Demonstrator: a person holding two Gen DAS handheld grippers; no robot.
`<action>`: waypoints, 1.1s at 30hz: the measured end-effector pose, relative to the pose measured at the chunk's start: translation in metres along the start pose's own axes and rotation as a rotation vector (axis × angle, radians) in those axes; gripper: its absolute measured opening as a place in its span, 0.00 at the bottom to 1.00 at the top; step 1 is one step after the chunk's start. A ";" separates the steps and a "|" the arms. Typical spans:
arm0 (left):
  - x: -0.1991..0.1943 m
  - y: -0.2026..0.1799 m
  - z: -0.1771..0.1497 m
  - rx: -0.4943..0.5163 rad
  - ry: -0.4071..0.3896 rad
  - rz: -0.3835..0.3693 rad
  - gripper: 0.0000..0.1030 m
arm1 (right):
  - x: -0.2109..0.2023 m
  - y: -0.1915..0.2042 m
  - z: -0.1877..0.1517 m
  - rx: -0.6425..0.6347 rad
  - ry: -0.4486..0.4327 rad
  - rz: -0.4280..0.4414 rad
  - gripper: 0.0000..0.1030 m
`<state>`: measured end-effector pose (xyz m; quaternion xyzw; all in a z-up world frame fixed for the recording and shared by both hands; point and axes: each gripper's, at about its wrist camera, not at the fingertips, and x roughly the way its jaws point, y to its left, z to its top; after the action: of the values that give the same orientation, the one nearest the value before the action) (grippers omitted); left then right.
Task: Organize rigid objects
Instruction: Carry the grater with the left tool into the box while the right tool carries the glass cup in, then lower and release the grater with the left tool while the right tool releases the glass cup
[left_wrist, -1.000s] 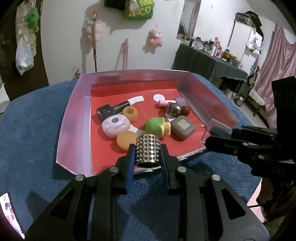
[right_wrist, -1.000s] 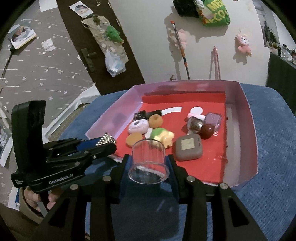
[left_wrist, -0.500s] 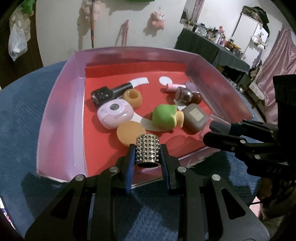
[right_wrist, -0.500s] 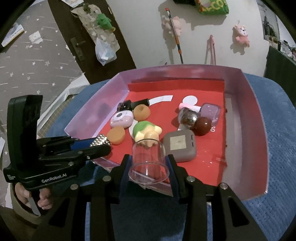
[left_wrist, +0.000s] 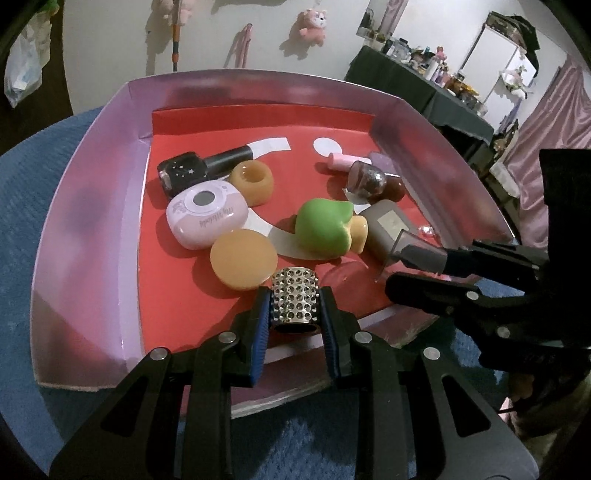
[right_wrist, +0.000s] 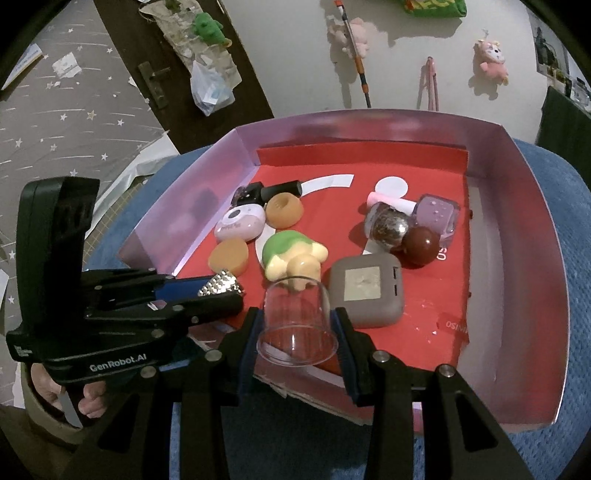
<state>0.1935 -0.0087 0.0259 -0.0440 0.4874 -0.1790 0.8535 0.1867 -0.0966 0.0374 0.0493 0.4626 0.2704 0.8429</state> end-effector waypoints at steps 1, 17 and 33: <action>0.001 0.001 0.000 -0.002 0.000 0.001 0.23 | 0.000 0.000 0.000 -0.001 0.003 0.000 0.41; 0.004 0.003 0.005 -0.028 -0.025 0.042 0.23 | 0.006 -0.010 -0.001 0.036 -0.009 -0.061 0.40; 0.006 0.004 0.002 -0.046 -0.062 0.082 0.23 | 0.007 -0.021 0.002 0.045 -0.049 -0.180 0.40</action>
<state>0.1994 -0.0070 0.0213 -0.0492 0.4659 -0.1314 0.8737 0.2001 -0.1107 0.0264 0.0328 0.4505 0.1817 0.8735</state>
